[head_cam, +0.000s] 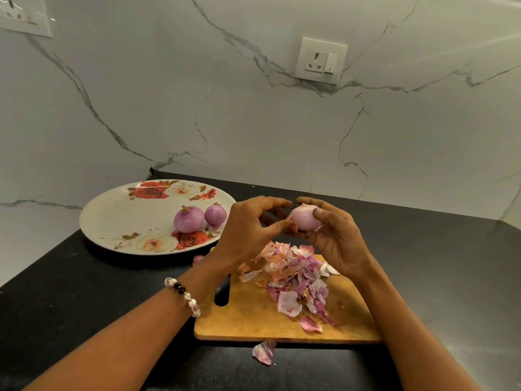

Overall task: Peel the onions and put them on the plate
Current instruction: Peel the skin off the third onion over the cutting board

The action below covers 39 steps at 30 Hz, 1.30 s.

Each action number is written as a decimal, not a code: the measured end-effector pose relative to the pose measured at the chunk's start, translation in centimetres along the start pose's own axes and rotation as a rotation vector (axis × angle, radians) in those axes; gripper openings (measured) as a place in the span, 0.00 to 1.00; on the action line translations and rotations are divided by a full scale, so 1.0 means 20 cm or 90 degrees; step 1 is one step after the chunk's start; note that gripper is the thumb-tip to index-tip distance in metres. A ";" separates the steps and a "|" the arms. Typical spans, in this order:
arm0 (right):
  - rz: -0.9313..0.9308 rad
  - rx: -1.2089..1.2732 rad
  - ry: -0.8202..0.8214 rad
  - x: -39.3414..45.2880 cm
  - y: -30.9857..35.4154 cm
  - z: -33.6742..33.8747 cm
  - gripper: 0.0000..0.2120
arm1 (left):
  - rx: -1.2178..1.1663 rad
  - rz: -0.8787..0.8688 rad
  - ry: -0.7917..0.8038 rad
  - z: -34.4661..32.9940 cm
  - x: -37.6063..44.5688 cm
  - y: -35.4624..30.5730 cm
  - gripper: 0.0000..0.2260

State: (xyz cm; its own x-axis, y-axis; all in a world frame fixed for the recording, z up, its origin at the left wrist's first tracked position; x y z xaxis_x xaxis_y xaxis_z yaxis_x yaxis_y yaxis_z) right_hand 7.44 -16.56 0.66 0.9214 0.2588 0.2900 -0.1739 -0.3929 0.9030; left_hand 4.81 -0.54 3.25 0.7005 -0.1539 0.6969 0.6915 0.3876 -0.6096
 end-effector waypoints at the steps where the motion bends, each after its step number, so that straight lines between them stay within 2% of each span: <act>1: -0.014 0.000 0.003 0.00 -0.01 0.00 0.37 | 0.018 -0.019 -0.004 0.00 0.00 0.00 0.15; 5: -0.061 0.003 0.010 -0.01 -0.04 -0.01 0.21 | 0.001 0.004 -0.015 0.01 -0.01 0.02 0.09; 10: -0.106 0.010 0.027 -0.03 -0.05 -0.04 0.20 | 0.038 0.072 -0.053 0.04 0.00 0.05 0.06; 14: -0.115 -0.002 0.022 -0.03 -0.06 -0.05 0.20 | 0.111 0.083 -0.076 0.02 -0.01 0.06 0.06; 19: -0.102 0.098 -0.010 -0.03 -0.03 -0.02 0.18 | 0.140 0.170 -0.135 0.09 0.01 0.14 0.06; 24: -0.069 0.014 -0.133 -0.02 -0.02 0.03 0.14 | 0.065 0.080 0.022 0.03 0.01 0.06 0.06; 27: -0.081 0.000 -0.191 -0.02 -0.02 0.05 0.13 | 0.070 0.075 0.061 0.01 0.00 0.05 0.04; 30: -0.092 -0.006 -0.209 -0.02 -0.01 0.06 0.13 | 0.056 0.093 0.097 0.00 0.00 0.07 0.07; 33: -0.104 -0.041 -0.202 -0.02 -0.02 0.05 0.19 | 0.087 0.059 0.143 -0.03 -0.01 0.06 0.09; 39: -0.111 -0.088 -0.184 -0.03 -0.03 0.03 0.23 | 0.124 -0.003 0.095 -0.03 -0.01 0.04 0.07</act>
State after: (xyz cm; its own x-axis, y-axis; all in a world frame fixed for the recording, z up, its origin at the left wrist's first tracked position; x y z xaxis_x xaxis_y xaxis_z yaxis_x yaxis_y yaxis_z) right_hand 7.19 -17.07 -0.19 0.9981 0.0438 0.0437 -0.0321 -0.2369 0.9710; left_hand 5.36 -0.69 2.34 0.7259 -0.2832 0.6269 0.6578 0.5521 -0.5123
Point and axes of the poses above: each hand's wrist, its own x-axis towards the middle knuckle, its own z-axis out of the back of the hand, y = z × x, the point moved 6 cm from there along x, towards the middle knuckle
